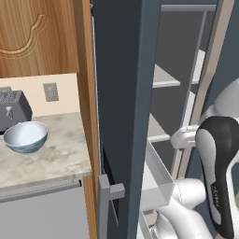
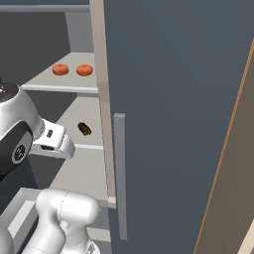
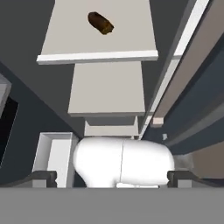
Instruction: Take the squash, sweet potato, and squash from the freezer and place them in the bowl on the counter.
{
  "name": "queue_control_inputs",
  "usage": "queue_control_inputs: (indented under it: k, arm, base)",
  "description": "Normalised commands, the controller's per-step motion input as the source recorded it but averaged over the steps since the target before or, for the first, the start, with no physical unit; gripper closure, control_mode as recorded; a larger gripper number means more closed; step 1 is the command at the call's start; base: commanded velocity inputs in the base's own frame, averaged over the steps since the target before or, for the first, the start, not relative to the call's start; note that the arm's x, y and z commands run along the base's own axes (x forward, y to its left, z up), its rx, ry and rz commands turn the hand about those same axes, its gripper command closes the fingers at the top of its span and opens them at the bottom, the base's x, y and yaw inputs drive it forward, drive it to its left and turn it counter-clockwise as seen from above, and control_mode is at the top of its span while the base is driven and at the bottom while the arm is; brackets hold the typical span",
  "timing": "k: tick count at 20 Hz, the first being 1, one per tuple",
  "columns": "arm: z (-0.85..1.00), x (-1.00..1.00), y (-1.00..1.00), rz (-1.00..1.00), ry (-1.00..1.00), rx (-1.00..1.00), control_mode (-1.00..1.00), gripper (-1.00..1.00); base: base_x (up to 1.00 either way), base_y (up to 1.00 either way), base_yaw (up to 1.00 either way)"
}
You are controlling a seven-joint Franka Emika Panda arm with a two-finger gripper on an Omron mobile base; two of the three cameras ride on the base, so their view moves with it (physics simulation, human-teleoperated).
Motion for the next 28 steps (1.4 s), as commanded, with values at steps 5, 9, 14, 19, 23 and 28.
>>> queue_control_inputs:
  k: [5,9,14,19,23,28]
  arm:
    - [-0.02,0.35,0.08,0.1,-0.33,0.0,-1.0,-1.0]
    - [0.0,0.48,0.0,0.08,-0.13,0.0,-1.0,-1.0]
    - [-0.05,0.54,0.09,0.05,0.0,0.0,-1.0,-1.0]
    - [-0.17,0.42,0.15,0.05,0.0,0.0,-1.0,-1.0]
    - [-0.39,0.38,0.23,0.07,0.0,0.0,-1.0,-1.0]
    - [-0.29,0.41,0.0,0.12,0.0,0.01,-1.0,-1.0]
  base:
    - [0.0,0.0,0.0]
    - [0.0,0.0,0.0]
    - [0.0,0.0,0.0]
    - [0.0,0.0,0.0]
    - [0.0,0.0,0.0]
    - [0.0,0.0,0.0]
